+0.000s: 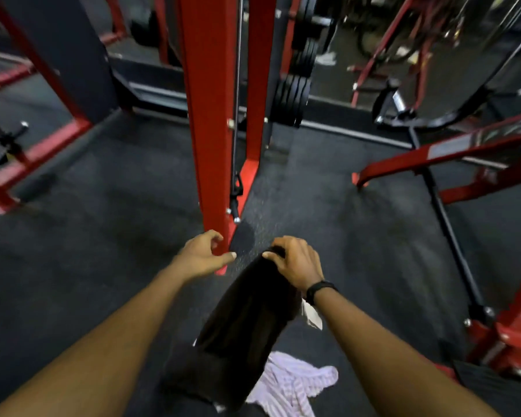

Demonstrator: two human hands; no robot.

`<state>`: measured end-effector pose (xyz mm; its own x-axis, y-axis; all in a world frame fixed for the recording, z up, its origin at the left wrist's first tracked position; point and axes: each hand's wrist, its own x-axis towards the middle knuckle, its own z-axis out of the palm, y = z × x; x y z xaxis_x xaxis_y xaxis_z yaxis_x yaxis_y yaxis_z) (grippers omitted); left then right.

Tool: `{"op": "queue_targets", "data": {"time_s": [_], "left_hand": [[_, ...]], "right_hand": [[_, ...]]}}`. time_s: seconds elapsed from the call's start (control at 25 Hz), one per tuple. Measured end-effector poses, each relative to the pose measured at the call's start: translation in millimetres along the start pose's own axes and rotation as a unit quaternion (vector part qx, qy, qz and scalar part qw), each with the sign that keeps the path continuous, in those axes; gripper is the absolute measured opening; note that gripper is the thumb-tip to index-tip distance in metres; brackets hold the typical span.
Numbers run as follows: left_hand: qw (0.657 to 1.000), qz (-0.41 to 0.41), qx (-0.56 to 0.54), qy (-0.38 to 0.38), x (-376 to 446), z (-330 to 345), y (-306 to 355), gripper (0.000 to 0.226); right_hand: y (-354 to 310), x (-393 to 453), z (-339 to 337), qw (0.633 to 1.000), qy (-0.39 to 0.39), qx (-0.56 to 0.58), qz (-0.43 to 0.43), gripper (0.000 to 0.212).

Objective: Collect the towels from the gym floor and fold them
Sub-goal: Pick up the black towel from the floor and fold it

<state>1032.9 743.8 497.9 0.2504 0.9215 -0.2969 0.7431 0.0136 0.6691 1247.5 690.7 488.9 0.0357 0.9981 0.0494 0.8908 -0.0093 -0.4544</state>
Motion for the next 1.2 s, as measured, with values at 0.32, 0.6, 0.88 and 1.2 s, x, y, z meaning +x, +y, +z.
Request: {"op": "queue_targets", "data": {"time_s": [0.32, 0.6, 0.88, 1.2], "left_hand": [[0.987, 0.119, -0.002, 0.104, -90, -161, 228, 0.051], [0.962, 0.229, 0.003, 0.150, -145, -208, 376, 0.054], [0.923, 0.377, -0.004, 0.079, -187, -181, 483, 0.058], [0.844, 0.531, 0.009, -0.075, -278, -93, 565, 0.053]], "right_hand": [[-84, 3, -287, 0.987, 0.155, 0.038, -0.013, 0.024], [-96, -36, -476, 0.956, 0.294, 0.025, -0.002, 0.020], [-75, -143, -575, 0.910, 0.401, -0.049, 0.095, 0.017], [-83, -355, -629, 0.821, 0.454, -0.188, 0.292, 0.018]]}}
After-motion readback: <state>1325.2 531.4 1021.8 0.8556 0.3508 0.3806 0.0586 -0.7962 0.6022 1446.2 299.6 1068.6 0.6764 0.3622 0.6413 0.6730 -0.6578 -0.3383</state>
